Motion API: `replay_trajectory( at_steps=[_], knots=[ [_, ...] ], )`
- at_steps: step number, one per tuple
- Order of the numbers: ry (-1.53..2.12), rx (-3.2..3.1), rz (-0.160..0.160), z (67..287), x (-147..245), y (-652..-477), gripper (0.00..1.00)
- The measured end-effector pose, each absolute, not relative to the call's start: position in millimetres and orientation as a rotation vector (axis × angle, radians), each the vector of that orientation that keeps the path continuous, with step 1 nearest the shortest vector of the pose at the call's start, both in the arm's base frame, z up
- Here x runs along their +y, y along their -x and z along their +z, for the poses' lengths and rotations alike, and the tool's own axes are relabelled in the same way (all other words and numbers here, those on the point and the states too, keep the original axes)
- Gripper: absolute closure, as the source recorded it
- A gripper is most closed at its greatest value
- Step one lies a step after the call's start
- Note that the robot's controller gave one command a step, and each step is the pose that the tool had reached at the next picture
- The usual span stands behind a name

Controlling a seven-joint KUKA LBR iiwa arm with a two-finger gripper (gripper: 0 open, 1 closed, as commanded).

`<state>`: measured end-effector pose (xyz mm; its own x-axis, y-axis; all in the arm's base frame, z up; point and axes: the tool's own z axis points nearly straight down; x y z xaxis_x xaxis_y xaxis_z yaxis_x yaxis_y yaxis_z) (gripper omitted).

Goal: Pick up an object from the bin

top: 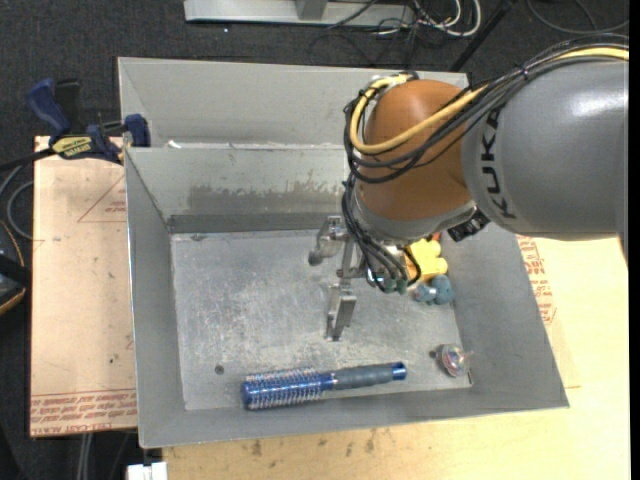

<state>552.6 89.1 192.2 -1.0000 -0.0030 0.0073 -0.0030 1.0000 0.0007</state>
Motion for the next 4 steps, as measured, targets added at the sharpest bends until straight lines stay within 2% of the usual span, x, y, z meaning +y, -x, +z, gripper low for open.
replay_trajectory(
  at_steps=[1,2,3,4],
  knots=[
    [-0.349,-3.141,-0.003,75.0,107.7,-495.3,0.00],
    [-0.796,-3.044,-0.003,100.4,129.0,-514.9,0.00],
    [-0.530,-3.095,-0.002,99.3,122.2,-509.1,0.00],
    [-0.404,-3.125,-0.008,72.6,119.0,-512.5,0.00]
  ],
)
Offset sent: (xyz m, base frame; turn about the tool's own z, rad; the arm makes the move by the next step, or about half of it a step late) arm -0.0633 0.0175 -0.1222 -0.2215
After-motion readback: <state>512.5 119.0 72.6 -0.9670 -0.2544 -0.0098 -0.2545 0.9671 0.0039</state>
